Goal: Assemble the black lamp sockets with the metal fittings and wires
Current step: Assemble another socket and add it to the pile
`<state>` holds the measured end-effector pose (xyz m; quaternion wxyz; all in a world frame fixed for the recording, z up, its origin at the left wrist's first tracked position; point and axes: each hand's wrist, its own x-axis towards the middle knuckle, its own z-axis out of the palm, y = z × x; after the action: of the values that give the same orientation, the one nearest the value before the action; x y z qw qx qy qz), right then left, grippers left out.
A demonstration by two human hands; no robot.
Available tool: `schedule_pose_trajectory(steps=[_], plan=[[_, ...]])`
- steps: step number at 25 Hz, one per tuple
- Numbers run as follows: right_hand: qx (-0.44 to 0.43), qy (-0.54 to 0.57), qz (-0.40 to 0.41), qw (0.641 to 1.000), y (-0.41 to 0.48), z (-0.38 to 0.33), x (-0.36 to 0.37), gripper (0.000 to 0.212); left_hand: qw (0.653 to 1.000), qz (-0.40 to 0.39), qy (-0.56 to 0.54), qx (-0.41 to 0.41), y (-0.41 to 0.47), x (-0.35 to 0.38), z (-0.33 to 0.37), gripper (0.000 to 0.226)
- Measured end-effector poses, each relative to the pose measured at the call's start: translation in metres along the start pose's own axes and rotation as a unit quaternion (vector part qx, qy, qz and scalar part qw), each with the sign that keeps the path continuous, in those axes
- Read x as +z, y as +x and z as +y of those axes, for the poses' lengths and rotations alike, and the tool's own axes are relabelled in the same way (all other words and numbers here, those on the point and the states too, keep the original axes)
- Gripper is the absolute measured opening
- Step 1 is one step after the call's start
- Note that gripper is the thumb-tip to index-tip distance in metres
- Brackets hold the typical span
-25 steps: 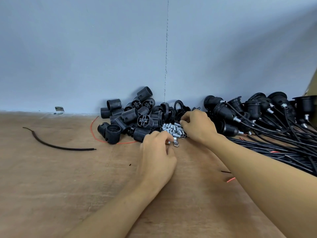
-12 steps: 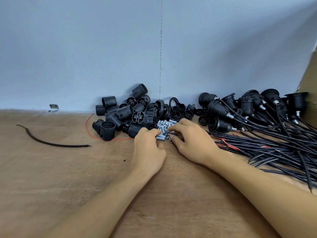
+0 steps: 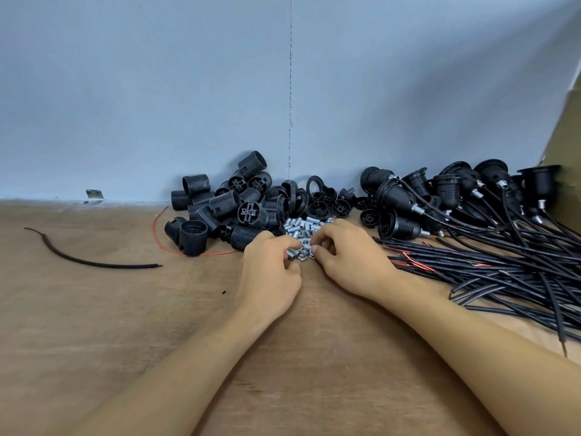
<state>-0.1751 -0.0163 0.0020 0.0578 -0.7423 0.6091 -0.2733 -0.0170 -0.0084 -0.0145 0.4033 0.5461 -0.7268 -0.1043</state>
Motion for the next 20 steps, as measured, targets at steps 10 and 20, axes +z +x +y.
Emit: schedule_pose_trajectory(steps=[10, 20], plan=[[0.039, 0.069, -0.033, 0.996, -0.003, -0.006, -0.005, 0.016, 0.997, -0.021, -0.073, -0.019, 0.0, 0.0, -0.003, 0.02], [0.036, 0.024, -0.018, 0.999, -0.008, -0.004, -0.004, 0.009, 0.998, -0.04, -0.056, 0.013, -0.004, -0.001, 0.0, 0.015]])
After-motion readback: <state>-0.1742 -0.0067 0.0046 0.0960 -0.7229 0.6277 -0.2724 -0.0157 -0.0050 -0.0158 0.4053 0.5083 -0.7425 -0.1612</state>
